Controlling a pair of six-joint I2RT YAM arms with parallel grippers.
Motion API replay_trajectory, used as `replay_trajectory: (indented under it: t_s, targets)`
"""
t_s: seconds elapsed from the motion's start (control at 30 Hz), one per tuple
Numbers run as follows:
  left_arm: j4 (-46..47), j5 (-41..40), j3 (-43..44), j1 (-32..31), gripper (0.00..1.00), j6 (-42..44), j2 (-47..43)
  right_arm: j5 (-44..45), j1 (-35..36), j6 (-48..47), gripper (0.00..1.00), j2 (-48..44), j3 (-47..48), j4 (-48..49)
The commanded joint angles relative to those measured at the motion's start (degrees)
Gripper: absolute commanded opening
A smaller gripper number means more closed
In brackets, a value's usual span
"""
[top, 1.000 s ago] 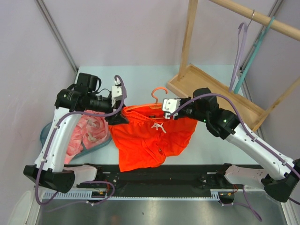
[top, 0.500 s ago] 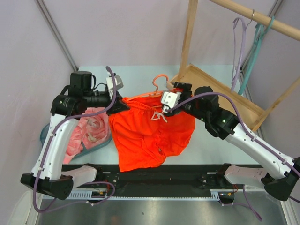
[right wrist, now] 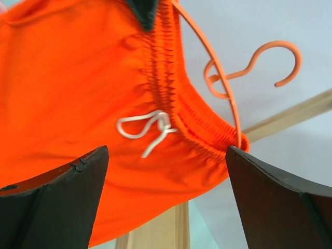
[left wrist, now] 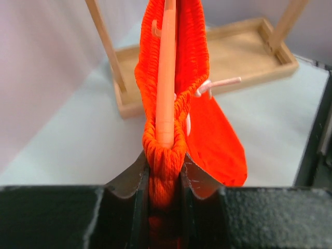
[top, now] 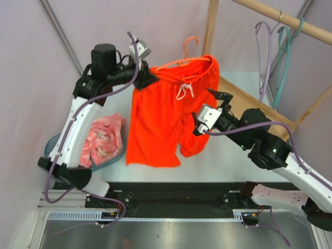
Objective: Place the shorts on the hanger
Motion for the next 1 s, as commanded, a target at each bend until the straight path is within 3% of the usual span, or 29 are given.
replay_trajectory:
  t_s: [0.0,0.2,0.27,0.5,0.63,0.97]
  targets:
    - [11.5,-4.4,17.1,-3.3,0.00,-6.2,7.5,5.7,0.3,0.8,1.00,-3.0,2.5,-2.7]
    - [13.3,-7.5,36.9,-8.7,0.00,-10.4,22.1,10.0,-0.2,-4.9,0.99,-4.6,3.5,-0.5]
    - [14.8,-7.7,36.3,-9.5,0.00,-11.1,22.1,12.6,-0.2,-10.5,0.90,-3.3,3.9,4.5]
    - [18.2,-8.5,23.0,-9.7,0.00,-10.5,14.0,18.2,-2.5,-28.6,0.59,6.7,5.8,23.5]
    - [21.1,-8.7,13.1,-9.7,0.00,-10.4,7.9,23.2,-2.6,-33.7,0.57,13.6,9.4,29.7]
    - [30.5,-5.2,-6.2,-9.6,0.00,-8.3,-5.5,22.7,-1.6,-38.0,0.52,18.9,11.4,28.6]
